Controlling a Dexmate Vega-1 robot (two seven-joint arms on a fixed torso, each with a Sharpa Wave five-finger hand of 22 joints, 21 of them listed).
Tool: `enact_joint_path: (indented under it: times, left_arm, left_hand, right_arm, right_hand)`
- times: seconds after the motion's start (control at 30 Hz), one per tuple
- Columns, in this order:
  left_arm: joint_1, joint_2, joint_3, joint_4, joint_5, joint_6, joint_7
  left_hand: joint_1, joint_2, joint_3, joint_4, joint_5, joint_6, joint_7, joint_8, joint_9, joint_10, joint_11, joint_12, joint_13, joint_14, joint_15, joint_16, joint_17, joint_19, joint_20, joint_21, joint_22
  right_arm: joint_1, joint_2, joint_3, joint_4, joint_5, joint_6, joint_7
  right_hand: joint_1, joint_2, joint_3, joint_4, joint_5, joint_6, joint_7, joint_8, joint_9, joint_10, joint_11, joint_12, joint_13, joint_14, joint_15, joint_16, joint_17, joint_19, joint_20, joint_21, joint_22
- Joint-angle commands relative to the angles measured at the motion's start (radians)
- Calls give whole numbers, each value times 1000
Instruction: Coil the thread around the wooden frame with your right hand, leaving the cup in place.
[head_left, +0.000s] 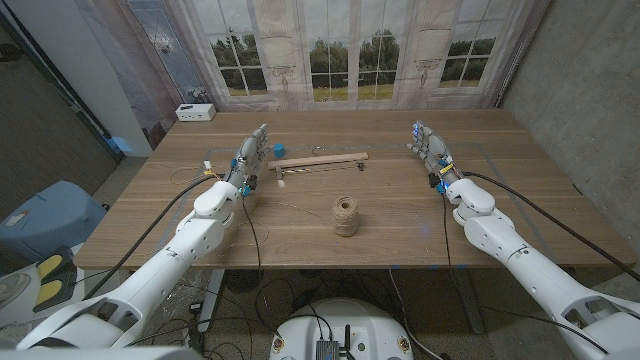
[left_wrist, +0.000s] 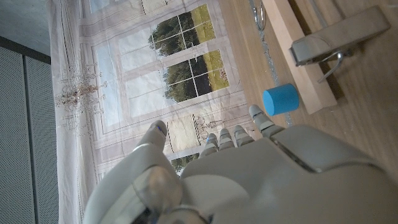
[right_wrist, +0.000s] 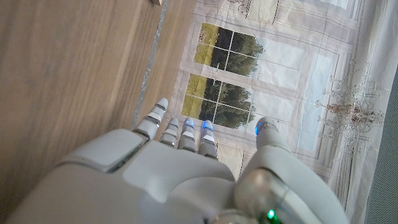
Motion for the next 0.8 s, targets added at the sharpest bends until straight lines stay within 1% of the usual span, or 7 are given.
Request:
enact_joint_path:
  times: [0.03,0.1,0.17,0.47,0.6,0.67,0.8]
  left_arm:
    - [-8,35,15,-46,55,63,59]
    - [-8,47,18,-65,72,83,79]
    - [-10,61,23,-82,91,104,95]
    - [-30,126,44,-157,168,209,140]
    - [-46,154,56,-180,195,253,134]
    - [-55,165,62,-189,206,274,129]
    - [-70,193,76,-224,237,334,134]
  left_hand:
    - [14,-11,1,-18,4,23,-28,9,2,6,21,10,4,24,42,10,2,11,71,-3,4]
    - [14,-14,-1,-23,4,34,-37,11,3,16,21,12,5,30,64,9,3,13,108,-8,5]
    - [13,-17,-3,-27,3,44,-44,12,3,28,25,16,5,40,77,11,4,19,127,-10,6]
    - [31,-18,3,-55,1,91,-41,19,4,77,39,29,8,77,104,16,5,48,154,-14,8]
    - [60,-4,18,-79,-1,120,-26,23,5,104,47,36,9,104,99,20,4,74,145,-12,8]
    - [93,4,33,-107,-3,148,-11,23,5,135,59,41,10,135,94,21,4,108,105,-8,9]
    - [127,10,47,-132,-1,174,0,24,6,170,59,47,11,181,86,28,3,134,96,-8,9]
  right_arm:
    - [1,1,2,10,-3,7,0]
    - [0,1,3,12,0,10,3]
    - [-2,1,3,12,0,11,2]
    - [-5,2,6,17,3,19,6]
    - [-8,3,8,20,6,23,7]
    - [-9,4,9,22,7,26,8]
    - [-13,5,10,23,9,30,9]
  right_hand:
    - [10,-1,6,-1,4,7,0,6,2,1,7,6,2,0,7,5,3,9,1,6,5]
    - [10,-1,6,-2,4,7,0,6,2,2,7,6,2,0,8,5,3,9,0,6,5]
    - [11,-1,6,-2,3,8,-1,6,2,2,8,7,2,0,8,5,3,9,1,6,5]
    - [13,-1,6,-4,2,9,0,6,2,3,8,7,2,0,10,6,3,9,2,6,5]
    - [14,-1,6,-5,2,9,0,7,2,4,10,7,2,0,10,6,3,9,2,7,5]
    - [15,-1,6,-5,2,9,0,7,2,4,11,7,2,1,10,6,3,9,2,7,5]
    - [15,-1,6,-5,1,9,0,7,2,4,10,7,2,1,11,6,3,9,3,7,5]
